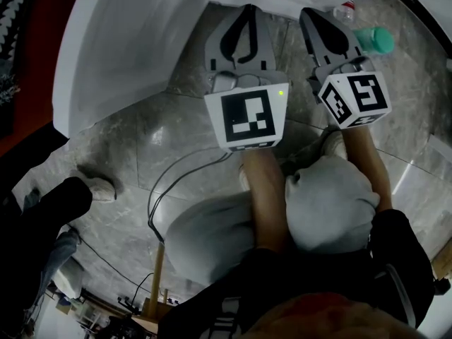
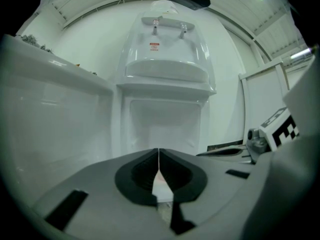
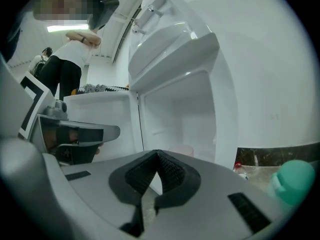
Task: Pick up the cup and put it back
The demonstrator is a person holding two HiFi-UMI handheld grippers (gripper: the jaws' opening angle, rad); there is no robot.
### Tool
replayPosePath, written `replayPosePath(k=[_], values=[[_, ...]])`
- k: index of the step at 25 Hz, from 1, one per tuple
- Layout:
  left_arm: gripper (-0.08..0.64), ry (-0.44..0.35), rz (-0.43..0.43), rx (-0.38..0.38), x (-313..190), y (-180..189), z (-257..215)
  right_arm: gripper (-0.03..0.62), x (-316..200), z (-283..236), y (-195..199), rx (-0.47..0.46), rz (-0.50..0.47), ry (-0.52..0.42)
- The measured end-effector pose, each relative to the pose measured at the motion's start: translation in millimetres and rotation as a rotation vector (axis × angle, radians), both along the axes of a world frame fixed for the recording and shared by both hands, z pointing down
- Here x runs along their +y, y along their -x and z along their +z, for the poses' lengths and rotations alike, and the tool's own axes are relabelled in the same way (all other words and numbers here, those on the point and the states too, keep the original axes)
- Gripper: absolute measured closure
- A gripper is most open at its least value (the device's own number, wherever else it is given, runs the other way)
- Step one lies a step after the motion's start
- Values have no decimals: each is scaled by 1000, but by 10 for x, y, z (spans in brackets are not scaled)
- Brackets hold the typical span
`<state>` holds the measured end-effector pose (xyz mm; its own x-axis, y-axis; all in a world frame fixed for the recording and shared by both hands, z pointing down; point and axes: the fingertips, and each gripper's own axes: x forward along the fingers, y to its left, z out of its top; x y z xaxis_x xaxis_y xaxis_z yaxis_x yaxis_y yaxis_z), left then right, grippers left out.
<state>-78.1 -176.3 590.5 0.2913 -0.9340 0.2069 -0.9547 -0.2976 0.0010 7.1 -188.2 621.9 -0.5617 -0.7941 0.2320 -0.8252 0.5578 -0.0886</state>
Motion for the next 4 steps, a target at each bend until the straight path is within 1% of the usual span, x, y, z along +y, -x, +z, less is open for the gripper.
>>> replayPosePath(k=[4], values=[[546, -5, -5, 8, -17, 16, -17, 583, -2, -17, 24, 22, -8, -16]])
